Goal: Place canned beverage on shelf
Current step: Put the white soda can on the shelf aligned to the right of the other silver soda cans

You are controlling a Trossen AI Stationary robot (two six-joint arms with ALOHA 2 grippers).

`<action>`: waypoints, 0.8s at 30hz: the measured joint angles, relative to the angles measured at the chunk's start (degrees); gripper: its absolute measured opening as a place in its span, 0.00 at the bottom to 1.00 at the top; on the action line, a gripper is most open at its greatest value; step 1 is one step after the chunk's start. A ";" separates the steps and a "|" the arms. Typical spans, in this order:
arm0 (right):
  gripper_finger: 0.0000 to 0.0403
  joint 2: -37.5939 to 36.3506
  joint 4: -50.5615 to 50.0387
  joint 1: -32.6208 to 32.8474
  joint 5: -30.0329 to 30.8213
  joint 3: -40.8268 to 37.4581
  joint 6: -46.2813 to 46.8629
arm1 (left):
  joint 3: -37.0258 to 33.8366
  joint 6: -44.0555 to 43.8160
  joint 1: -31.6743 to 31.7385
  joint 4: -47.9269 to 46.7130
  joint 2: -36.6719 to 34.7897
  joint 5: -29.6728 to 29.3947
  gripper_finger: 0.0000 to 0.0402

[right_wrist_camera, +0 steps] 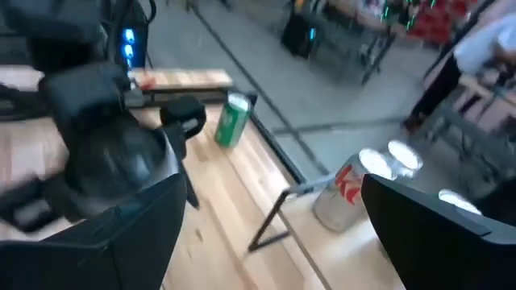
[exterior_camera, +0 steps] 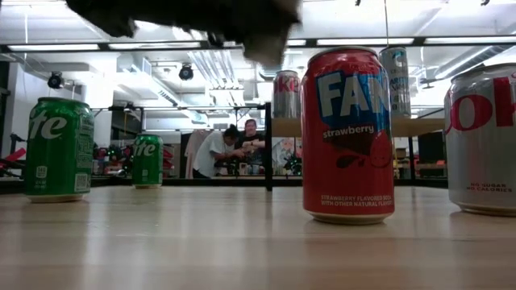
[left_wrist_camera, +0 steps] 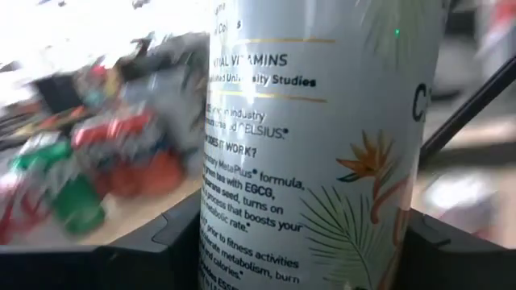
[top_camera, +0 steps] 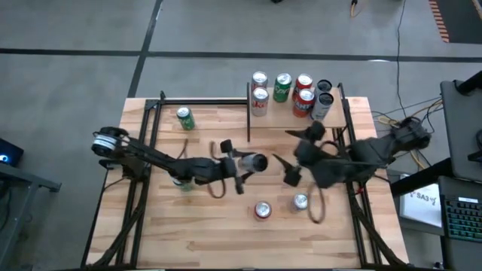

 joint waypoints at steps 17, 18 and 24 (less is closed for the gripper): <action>0.90 -3.86 79.54 4.36 -7.98 -35.89 -41.10 | -6.84 0.74 0.32 17.84 -4.61 10.49 0.58; 0.90 -3.53 80.10 4.06 -8.73 -35.68 -41.11 | -6.84 0.58 0.48 18.07 -4.61 10.20 0.58; 0.90 -0.90 80.36 2.26 -9.68 -32.13 -41.16 | -6.84 0.23 0.79 18.33 -4.61 7.74 0.58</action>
